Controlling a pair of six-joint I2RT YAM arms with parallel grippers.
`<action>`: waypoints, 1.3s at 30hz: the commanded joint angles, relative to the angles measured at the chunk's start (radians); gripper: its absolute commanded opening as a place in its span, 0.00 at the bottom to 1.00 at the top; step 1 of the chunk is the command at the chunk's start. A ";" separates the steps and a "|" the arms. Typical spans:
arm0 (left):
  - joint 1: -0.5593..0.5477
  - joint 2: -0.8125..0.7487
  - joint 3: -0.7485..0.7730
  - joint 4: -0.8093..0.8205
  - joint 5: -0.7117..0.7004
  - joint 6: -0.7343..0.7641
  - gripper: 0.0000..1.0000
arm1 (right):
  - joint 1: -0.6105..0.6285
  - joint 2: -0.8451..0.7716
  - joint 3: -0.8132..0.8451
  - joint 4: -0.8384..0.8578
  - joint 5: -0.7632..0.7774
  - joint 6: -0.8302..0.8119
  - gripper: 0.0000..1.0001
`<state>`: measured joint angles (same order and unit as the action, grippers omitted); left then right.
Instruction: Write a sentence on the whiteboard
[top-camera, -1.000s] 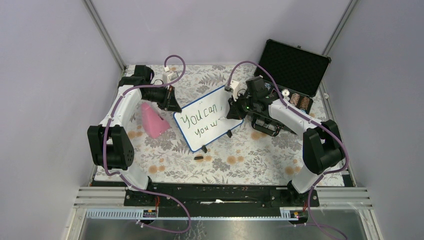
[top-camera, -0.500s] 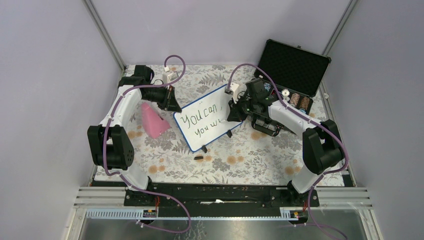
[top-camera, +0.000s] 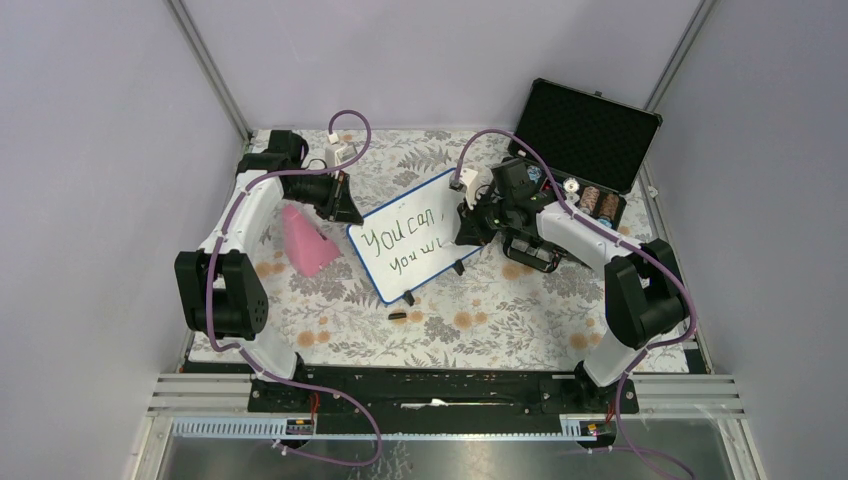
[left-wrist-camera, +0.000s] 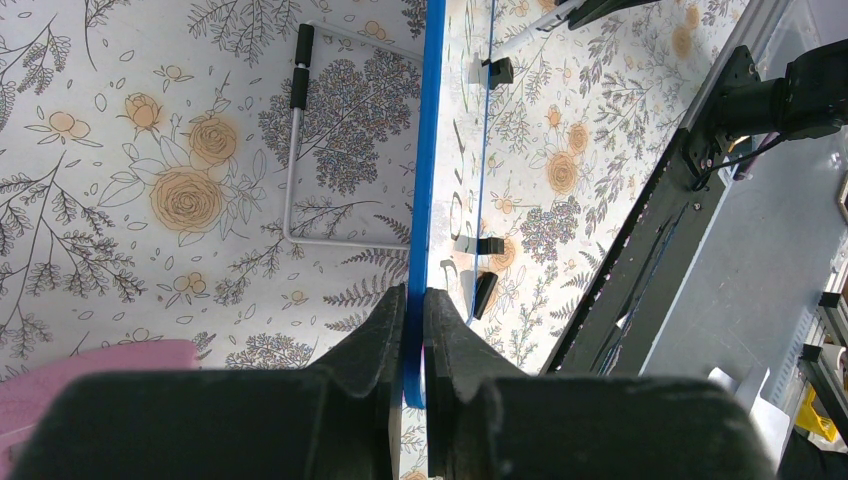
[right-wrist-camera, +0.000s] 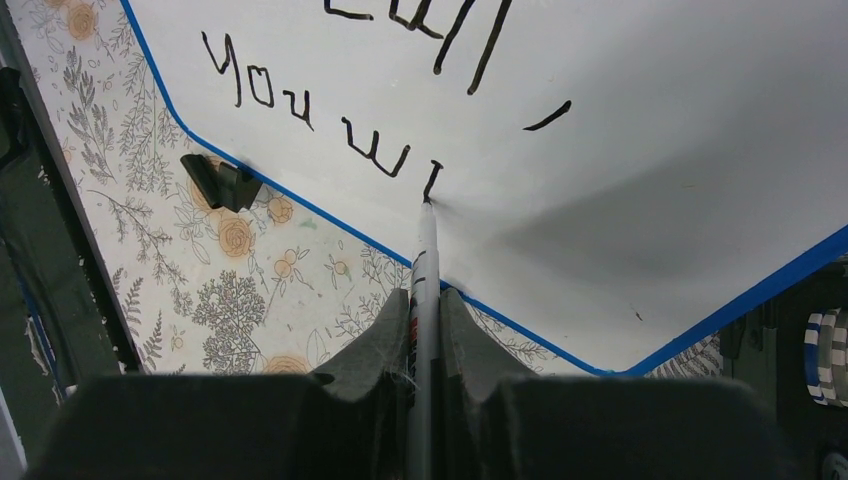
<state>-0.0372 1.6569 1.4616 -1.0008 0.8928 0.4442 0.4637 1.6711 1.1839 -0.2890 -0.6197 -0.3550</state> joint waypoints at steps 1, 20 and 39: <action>-0.009 -0.004 0.011 0.033 -0.048 0.012 0.00 | 0.006 -0.017 0.006 -0.001 0.023 -0.028 0.00; -0.010 -0.011 0.008 0.033 -0.048 0.010 0.00 | 0.007 -0.063 0.034 -0.030 -0.011 -0.012 0.00; -0.012 -0.014 0.005 0.033 -0.049 0.011 0.00 | 0.008 -0.044 0.092 -0.019 0.012 0.021 0.00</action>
<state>-0.0376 1.6569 1.4616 -1.0008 0.8925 0.4438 0.4648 1.6169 1.2217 -0.3313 -0.6140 -0.3492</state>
